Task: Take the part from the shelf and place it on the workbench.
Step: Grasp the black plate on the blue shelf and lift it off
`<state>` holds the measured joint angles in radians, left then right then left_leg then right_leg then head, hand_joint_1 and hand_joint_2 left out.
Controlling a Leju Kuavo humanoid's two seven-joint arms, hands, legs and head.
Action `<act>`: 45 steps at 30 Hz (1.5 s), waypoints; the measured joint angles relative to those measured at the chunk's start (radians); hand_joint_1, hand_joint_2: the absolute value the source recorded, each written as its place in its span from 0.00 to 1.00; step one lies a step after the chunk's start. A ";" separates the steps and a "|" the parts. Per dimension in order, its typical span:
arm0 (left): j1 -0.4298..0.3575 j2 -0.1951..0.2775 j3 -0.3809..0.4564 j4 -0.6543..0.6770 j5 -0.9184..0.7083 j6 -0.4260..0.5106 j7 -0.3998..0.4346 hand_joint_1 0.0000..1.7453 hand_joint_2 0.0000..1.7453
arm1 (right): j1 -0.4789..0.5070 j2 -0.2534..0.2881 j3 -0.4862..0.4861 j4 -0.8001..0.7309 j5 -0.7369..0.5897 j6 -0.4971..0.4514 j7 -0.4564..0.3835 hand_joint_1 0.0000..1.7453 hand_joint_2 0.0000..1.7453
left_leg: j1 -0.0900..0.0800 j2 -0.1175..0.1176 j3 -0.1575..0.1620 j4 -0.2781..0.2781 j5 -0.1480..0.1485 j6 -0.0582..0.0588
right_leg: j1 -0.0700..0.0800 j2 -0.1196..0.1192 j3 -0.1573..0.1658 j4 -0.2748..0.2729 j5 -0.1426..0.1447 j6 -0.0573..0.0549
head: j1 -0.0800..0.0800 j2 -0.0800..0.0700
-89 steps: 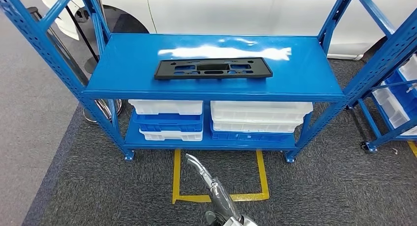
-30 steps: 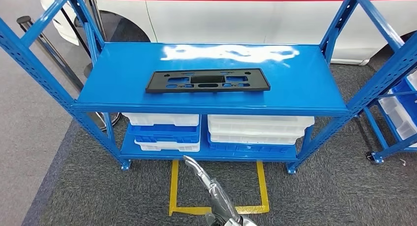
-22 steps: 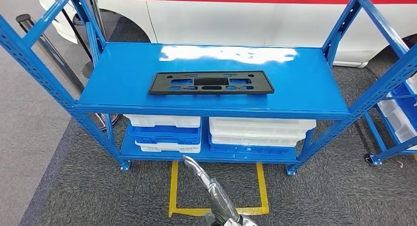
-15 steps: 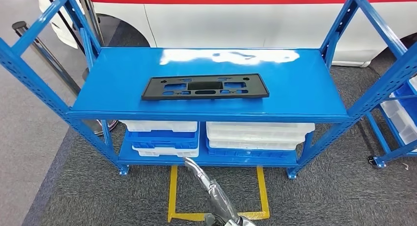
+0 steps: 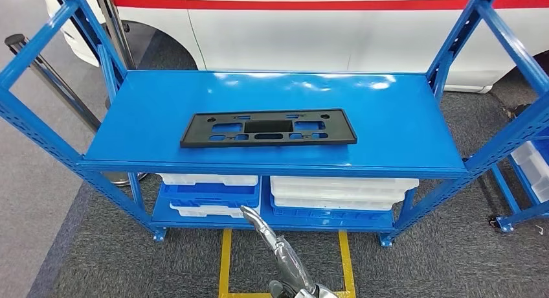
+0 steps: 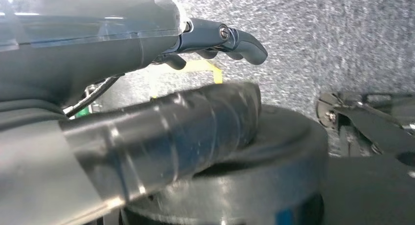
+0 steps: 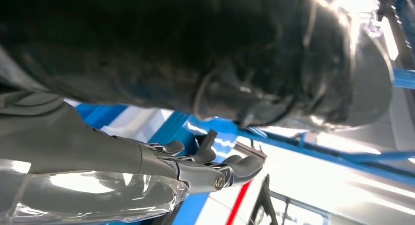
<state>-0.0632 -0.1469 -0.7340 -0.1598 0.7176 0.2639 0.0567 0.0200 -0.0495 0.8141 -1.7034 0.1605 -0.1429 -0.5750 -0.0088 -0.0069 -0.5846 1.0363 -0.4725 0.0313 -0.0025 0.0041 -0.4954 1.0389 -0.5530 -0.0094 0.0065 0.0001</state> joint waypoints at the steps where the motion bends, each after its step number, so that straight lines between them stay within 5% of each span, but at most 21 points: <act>1: 0.002 0.000 0.000 0.000 0.000 0.000 -0.001 0.00 0.00 | -0.001 0.000 0.000 0.000 0.000 0.000 -0.001 0.00 0.00 | 0.001 -0.001 0.010 -0.010 -0.002 0.003 | -0.002 -0.001 0.003 0.007 0.000 0.004 | 0.000 0.000; 3: 0.004 -0.001 0.000 0.000 0.001 0.000 -0.001 0.00 0.00 | -0.002 0.000 0.000 -0.002 0.001 0.001 -0.002 0.00 0.00 | 0.006 -0.002 0.040 -0.029 -0.007 0.013 | -0.003 -0.002 -0.022 0.064 -0.013 0.011 | 0.001 0.000; 7: 0.002 -0.002 0.000 0.000 0.001 0.000 0.000 0.00 0.00 | -0.001 -0.001 0.000 -0.002 0.002 0.006 -0.003 0.00 0.00 | 0.010 -0.001 0.078 -0.036 -0.036 0.018 | -0.011 -0.001 -0.181 0.262 -0.066 0.030 | 0.001 0.000; 9: 0.004 -0.003 0.000 0.000 0.002 -0.001 0.001 0.00 0.00 | 0.000 -0.002 0.000 -0.002 0.002 0.008 -0.003 0.00 0.00 | 0.013 -0.002 0.108 -0.036 -0.059 0.012 | -0.015 -0.002 -0.204 0.225 -0.016 0.036 | 0.001 0.000; 12: 0.003 -0.005 0.000 0.000 0.002 -0.002 0.000 0.00 0.00 | 0.000 -0.002 0.000 -0.001 0.003 0.012 -0.003 0.00 0.00 | 0.016 -0.003 0.145 -0.034 -0.096 -0.003 | -0.015 -0.004 -0.179 0.068 0.108 0.033 | 0.000 0.000; 13: 0.001 -0.005 0.000 0.001 0.002 -0.002 -0.001 0.00 0.00 | 0.001 -0.002 0.000 0.000 0.003 0.014 -0.004 0.00 0.00 | 0.015 -0.003 0.148 -0.035 -0.105 -0.009 | -0.013 -0.003 -0.177 0.043 0.125 0.027 | -0.001 0.000; 16: -0.003 -0.005 0.000 0.001 0.002 -0.003 -0.003 0.00 0.00 | 0.001 -0.002 0.000 0.000 0.005 0.015 -0.005 0.00 0.00 | 0.015 -0.001 0.155 -0.031 -0.109 -0.024 | -0.009 0.000 -0.167 0.029 0.118 0.002 | -0.002 0.000; 19: -0.005 -0.005 0.000 0.001 0.005 -0.003 -0.002 0.00 0.00 | 0.001 0.002 0.000 0.001 0.009 0.020 -0.008 0.00 0.00 | 0.017 0.001 0.079 0.109 -0.106 -0.033 | -0.011 -0.002 -0.129 0.011 0.100 -0.016 | -0.002 0.000; 21: -0.005 -0.004 0.000 0.001 0.007 -0.002 -0.002 0.00 0.00 | -0.002 0.007 0.000 0.005 0.018 0.028 -0.010 0.00 0.00 | 0.018 0.001 -0.009 0.229 -0.152 -0.038 | -0.009 -0.003 -0.102 0.002 0.085 -0.021 | -0.002 0.000; 23: -0.005 -0.003 0.000 0.001 0.009 -0.002 -0.002 0.00 0.00 | -0.005 0.010 0.000 0.008 0.023 0.034 -0.010 0.00 0.00 | 0.018 0.001 -0.062 0.256 -0.191 -0.038 | -0.007 0.000 -0.073 0.000 0.067 -0.023 | -0.002 0.000; 25: -0.004 -0.002 0.000 0.001 0.009 -0.001 -0.003 0.00 0.00 | -0.005 0.011 -0.001 0.010 0.024 0.035 -0.009 0.00 0.00 | 0.017 0.001 -0.066 0.176 -0.136 -0.031 | -0.005 0.003 -0.040 0.000 0.045 -0.022 | -0.002 0.000; 27: -0.001 -0.001 0.000 0.002 0.010 0.000 -0.003 0.00 0.00 | -0.006 0.014 -0.002 0.013 0.025 0.036 -0.009 0.00 0.00 | 0.011 -0.001 -0.058 0.065 -0.023 -0.018 | -0.001 0.006 -0.016 0.002 0.025 -0.017 | -0.001 0.000; 29: 0.001 0.000 -0.001 0.004 0.011 0.000 -0.004 0.00 0.00 | -0.008 0.017 -0.003 0.017 0.027 0.040 -0.008 0.00 0.50 | 0.004 -0.003 -0.053 0.021 0.034 -0.009 | 0.001 0.011 -0.010 0.006 0.009 -0.007 | -0.001 0.000; 31: 0.000 0.000 -0.001 0.004 0.013 0.000 -0.005 0.00 0.00 | -0.008 0.019 -0.006 0.018 0.030 0.044 -0.006 0.00 1.00 | 0.004 -0.004 -0.046 0.016 0.039 -0.004 | -0.001 0.013 -0.007 0.006 -0.002 0.004 | -0.001 0.000; 34: -0.001 -0.001 -0.001 0.004 0.017 0.000 -0.008 0.00 0.00 | -0.008 0.021 -0.011 0.020 0.034 0.050 -0.002 0.00 1.00 | 0.010 -0.002 -0.030 -0.007 0.042 0.009 | -0.003 0.008 -0.036 0.071 -0.047 0.018 | 0.000 0.000; 36: -0.002 -0.002 -0.001 0.004 0.019 -0.001 -0.010 0.00 0.00 | -0.008 0.021 -0.013 0.024 0.036 0.052 0.007 0.00 1.00 | 0.009 -0.001 -0.024 -0.009 0.037 0.016 | -0.004 0.006 -0.106 0.193 -0.097 0.024 | 0.000 0.000; 38: -0.001 -0.002 -0.002 0.004 0.021 -0.002 -0.014 0.00 0.00 | -0.008 0.021 -0.015 0.029 0.042 0.051 0.023 0.00 1.00 | 0.009 -0.002 -0.019 -0.009 0.030 0.018 | -0.006 0.004 -0.163 0.265 -0.098 0.027 | 0.000 0.000; 39: -0.001 -0.002 -0.003 0.004 0.021 -0.003 -0.017 0.00 0.00 | -0.008 0.022 -0.016 0.032 0.051 0.046 0.032 0.00 1.00 | 0.009 -0.002 -0.014 -0.009 0.026 0.017 | -0.007 0.003 -0.166 0.250 -0.069 0.028 | 0.000 0.000; 42: 0.000 -0.002 -0.007 0.004 0.022 -0.005 -0.021 0.00 0.00 | -0.012 0.026 -0.020 0.043 0.097 0.010 0.061 0.00 1.00 | 0.007 -0.005 0.001 -0.006 0.013 0.010 | -0.008 0.002 -0.109 0.074 0.048 0.022 | 0.000 0.000; 45: -0.002 -0.002 -0.012 0.004 0.022 -0.006 -0.021 0.00 0.00 | -0.018 0.031 -0.023 0.055 0.125 -0.016 0.074 0.00 1.00 | 0.003 -0.007 0.001 -0.004 0.009 -0.005 | -0.003 0.005 -0.086 0.010 0.066 0.011 | -0.001 0.000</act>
<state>-0.0652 -0.1491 -0.7461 -0.1556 0.7397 0.2579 0.0356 0.0024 -0.0188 0.7912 -1.6488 0.2856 -0.1587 -0.5012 -0.0058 -0.0136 -0.5836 1.0320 -0.4634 0.0264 -0.0053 0.0091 -0.5814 1.0485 -0.4875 0.0018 0.0059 0.0000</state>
